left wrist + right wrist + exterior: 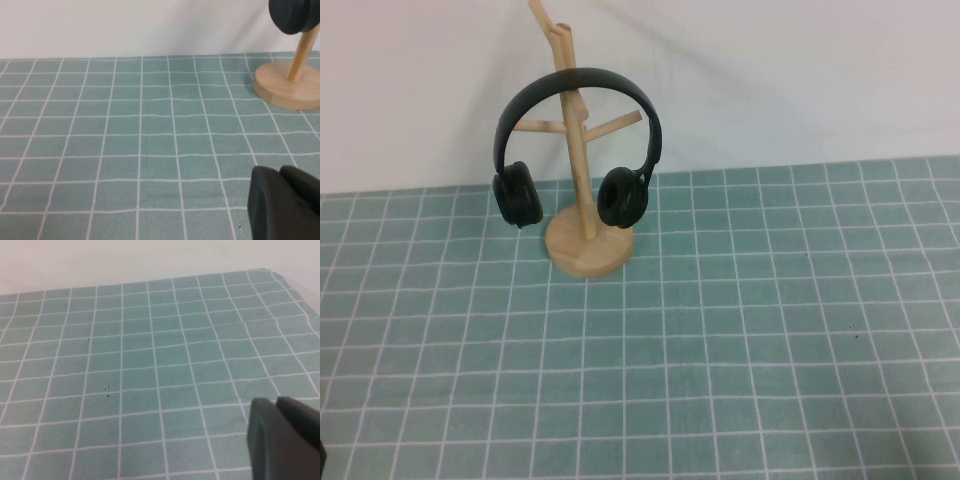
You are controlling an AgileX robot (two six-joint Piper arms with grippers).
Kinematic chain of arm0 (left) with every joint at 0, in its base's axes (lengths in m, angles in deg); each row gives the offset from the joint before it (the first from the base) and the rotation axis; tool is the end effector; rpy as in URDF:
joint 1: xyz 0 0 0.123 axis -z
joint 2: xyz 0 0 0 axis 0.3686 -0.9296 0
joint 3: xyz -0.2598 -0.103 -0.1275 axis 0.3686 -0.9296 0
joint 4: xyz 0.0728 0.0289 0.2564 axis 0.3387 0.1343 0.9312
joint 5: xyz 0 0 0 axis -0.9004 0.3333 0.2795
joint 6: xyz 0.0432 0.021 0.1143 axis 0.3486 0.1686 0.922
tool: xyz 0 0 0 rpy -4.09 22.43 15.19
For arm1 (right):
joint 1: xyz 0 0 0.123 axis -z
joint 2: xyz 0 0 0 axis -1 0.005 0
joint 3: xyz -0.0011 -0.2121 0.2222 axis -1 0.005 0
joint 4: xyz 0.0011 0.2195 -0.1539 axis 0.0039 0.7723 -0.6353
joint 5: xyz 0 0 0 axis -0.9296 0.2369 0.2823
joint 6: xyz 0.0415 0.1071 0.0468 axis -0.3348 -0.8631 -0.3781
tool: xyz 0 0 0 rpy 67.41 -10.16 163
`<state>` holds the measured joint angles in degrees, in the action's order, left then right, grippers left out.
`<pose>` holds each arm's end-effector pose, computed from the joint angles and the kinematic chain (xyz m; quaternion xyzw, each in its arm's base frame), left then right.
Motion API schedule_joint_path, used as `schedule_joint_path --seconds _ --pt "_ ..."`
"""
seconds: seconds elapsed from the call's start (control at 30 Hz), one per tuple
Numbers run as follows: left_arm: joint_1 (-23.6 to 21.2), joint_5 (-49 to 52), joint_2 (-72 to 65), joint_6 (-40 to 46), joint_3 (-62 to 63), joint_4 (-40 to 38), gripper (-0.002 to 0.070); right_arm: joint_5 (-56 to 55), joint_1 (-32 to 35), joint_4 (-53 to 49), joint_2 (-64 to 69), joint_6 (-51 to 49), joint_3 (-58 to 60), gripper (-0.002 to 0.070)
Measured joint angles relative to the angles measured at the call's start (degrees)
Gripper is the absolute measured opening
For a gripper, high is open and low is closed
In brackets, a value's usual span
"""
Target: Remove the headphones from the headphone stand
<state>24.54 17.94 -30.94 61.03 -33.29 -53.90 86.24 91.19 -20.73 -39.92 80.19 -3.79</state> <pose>0.0788 -0.0068 0.1648 0.0371 0.7957 -0.0170 0.6043 0.0781 -0.0014 0.1608 0.0351 0.8046 0.0133 0.5926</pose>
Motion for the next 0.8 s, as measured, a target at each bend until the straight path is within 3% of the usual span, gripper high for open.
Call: schedule_joint_path --seconds 0.8 --pt "0.0 0.0 0.0 0.0 0.0 0.5 -0.0004 0.0 0.0 0.0 0.0 0.0 0.0 -0.0009"
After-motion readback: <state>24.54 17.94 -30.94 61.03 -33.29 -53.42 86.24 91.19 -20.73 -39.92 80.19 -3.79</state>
